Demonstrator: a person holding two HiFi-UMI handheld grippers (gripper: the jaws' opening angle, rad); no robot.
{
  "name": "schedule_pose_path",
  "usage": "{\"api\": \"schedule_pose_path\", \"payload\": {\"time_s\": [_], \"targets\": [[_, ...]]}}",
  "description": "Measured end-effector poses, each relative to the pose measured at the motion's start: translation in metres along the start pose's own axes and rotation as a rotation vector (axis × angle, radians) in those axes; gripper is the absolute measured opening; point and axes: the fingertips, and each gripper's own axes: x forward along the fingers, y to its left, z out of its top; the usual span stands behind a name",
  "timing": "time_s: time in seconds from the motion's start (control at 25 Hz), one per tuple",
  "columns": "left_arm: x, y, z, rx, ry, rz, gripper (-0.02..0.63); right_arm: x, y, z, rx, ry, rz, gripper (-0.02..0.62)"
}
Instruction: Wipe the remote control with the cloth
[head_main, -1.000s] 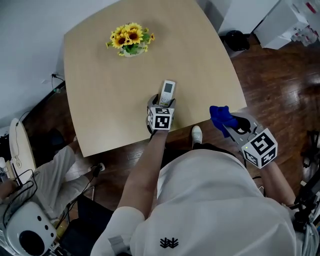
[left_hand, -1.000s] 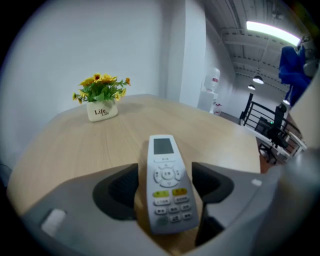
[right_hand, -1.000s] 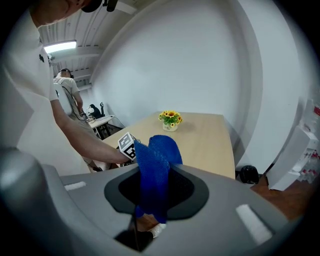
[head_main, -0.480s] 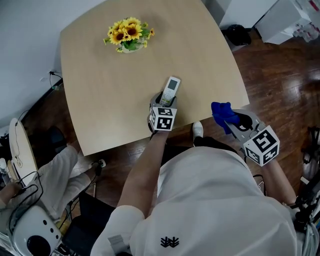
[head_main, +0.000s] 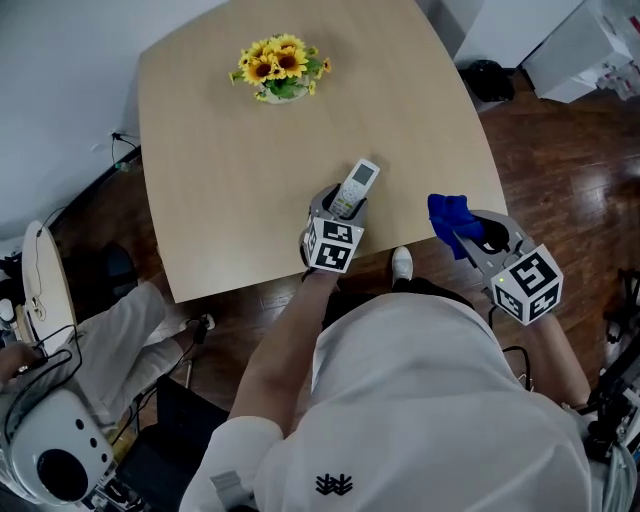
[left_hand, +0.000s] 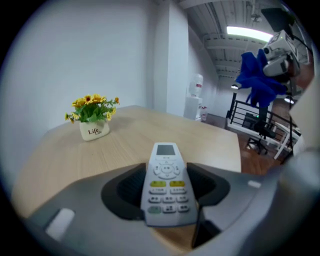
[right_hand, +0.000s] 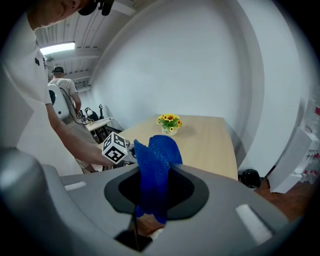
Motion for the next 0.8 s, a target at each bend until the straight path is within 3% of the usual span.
{"api": "schedule_pose_path", "payload": {"time_s": [0.36,0.64,0.8], "targets": [[-0.07,-0.007,0.058,0.078,-0.168,-0.033,0.272,0.032,0.034,0.062,-0.085,-0.111,0.069,0.087],[-0.114,-0.003,0.088,0.11,-0.252,-0.035,0.273,0.066,0.1,0.126,-0.178,-0.201,0.221,0.087],[-0.133,-0.004,0.093,0.13,-0.275,-0.04,0.273,0.084,0.153,0.141,-0.22,-0.21,0.336,0.087]]}}
